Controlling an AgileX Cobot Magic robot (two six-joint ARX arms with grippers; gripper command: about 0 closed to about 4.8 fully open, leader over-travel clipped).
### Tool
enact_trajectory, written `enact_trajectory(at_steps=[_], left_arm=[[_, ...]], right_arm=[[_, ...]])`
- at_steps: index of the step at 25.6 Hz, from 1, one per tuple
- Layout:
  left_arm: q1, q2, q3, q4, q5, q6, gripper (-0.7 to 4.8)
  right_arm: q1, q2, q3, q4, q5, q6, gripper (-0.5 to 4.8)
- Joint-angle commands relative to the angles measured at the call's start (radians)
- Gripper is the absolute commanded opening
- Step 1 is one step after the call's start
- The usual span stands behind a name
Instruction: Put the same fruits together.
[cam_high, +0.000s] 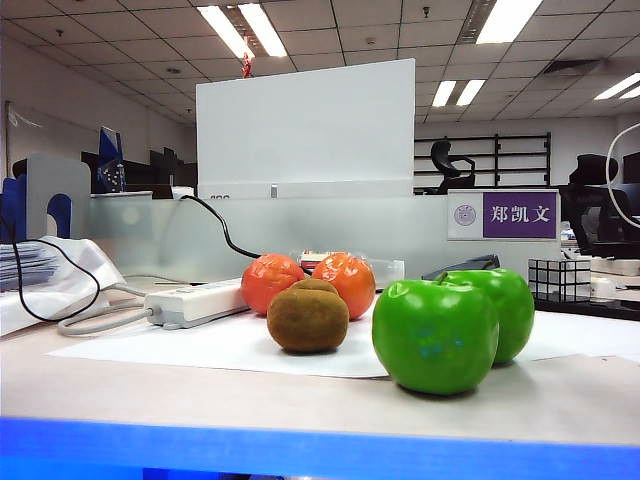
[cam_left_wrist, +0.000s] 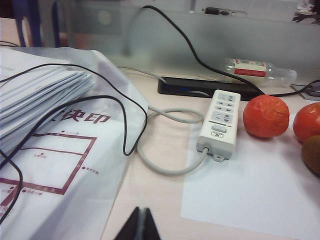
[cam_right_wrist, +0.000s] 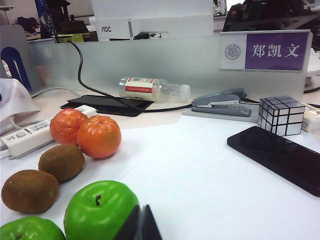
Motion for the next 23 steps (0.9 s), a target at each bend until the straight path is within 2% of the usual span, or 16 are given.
enact_trajectory(at_steps=[1,11,23], left_arm=[[-0.018,-0.001,0.001,0.017,-0.052,0.006,-0.02],[-0.016,-0.001,0.001,0.016,-0.116,-0.008,-0.02],[-0.016,-0.001,0.001,0.016,-0.101,-0.012,-0.02]], right_arm=[[0.001,-0.001,0.005,0.010,0.003,-0.003,-0.08],[0.001,-0.001,0.005,0.010,0.003,-0.003,-0.08],[0.001,-0.001,0.005,0.010,0.003,-0.003,-0.08]])
